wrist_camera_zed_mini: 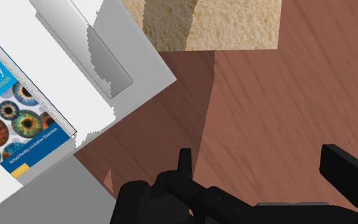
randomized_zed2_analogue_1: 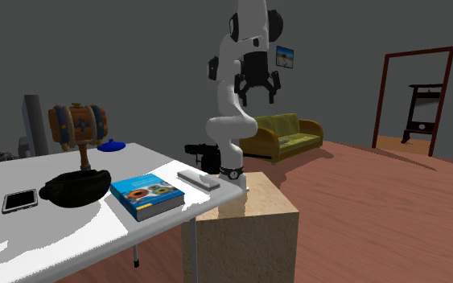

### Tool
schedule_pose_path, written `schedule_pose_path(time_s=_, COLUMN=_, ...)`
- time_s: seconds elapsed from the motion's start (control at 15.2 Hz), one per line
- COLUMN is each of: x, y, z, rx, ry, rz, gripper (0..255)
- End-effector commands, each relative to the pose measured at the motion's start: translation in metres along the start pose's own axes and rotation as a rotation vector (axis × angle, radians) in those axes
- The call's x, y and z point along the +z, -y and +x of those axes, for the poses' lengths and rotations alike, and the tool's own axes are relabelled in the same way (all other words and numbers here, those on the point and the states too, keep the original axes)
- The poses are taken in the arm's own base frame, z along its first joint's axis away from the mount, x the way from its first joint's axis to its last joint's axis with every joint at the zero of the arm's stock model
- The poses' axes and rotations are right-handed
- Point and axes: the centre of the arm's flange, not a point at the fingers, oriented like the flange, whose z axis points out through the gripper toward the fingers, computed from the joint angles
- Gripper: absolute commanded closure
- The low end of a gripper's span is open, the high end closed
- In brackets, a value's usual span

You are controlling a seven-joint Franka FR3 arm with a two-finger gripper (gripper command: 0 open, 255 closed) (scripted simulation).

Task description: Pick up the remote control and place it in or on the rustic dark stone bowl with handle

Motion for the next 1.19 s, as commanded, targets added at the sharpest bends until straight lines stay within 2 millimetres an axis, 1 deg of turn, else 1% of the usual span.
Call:
schedule_pose_path(time_s=0.0, x=0.0, y=0.0, z=0.0, rx=0.0, ry=0.0, rz=0.0, gripper=0)
schedule_pose_path(time_s=0.53, x=0.073, y=-0.059, z=-0.039, rx=-0.117, ry=0.011, rz=-0.034, gripper=0)
schedule_pose_path(time_s=1.12, x=0.153, y=-0.133, z=-0.076, rx=-0.249, ry=0.023, rz=-0.072, gripper=0)
